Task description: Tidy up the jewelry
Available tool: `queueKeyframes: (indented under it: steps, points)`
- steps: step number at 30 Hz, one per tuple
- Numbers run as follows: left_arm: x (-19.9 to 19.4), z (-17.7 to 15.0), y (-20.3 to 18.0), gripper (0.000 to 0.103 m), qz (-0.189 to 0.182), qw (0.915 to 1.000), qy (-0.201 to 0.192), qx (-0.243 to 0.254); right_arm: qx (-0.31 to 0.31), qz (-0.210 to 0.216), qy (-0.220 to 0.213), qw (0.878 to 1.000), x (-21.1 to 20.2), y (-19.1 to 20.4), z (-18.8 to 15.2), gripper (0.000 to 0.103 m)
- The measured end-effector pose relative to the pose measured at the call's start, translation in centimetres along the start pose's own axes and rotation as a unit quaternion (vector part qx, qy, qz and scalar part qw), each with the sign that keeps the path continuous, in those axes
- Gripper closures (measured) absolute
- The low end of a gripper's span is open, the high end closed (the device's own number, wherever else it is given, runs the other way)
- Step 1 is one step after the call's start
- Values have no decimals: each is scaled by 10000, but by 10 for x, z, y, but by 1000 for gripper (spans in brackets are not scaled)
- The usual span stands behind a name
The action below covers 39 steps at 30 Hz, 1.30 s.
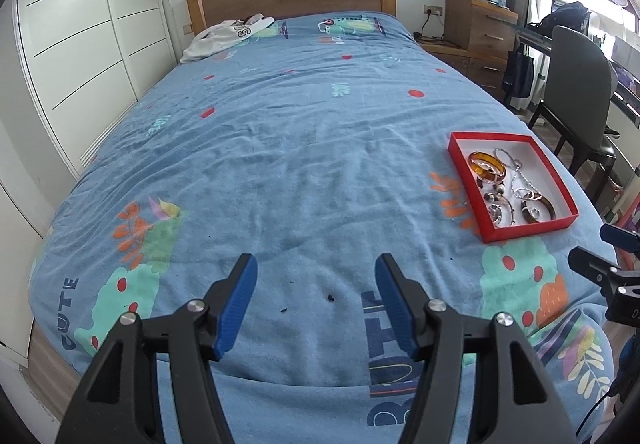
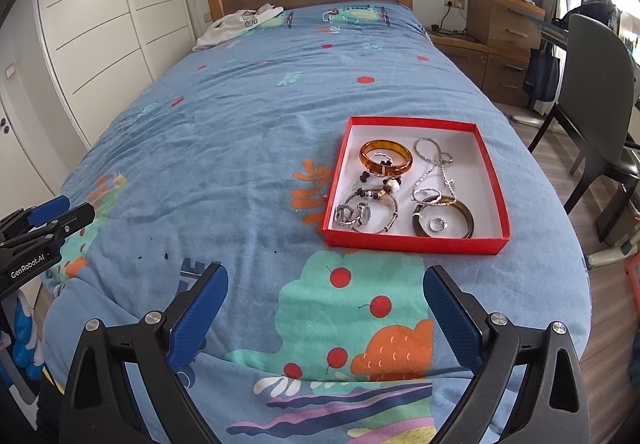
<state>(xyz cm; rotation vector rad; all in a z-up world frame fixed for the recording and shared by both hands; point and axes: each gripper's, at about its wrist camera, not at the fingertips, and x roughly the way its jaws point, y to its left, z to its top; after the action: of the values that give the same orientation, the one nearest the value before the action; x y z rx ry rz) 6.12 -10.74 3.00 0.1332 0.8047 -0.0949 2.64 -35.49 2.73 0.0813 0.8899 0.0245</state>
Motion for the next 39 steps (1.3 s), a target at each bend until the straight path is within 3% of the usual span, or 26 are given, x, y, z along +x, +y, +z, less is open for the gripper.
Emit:
queueKeyframes:
  steps: [39]
  points:
    - [18,-12,-11,43,-82,9994,336,-5,148,-54,70,9999,11,-23,-5,5]
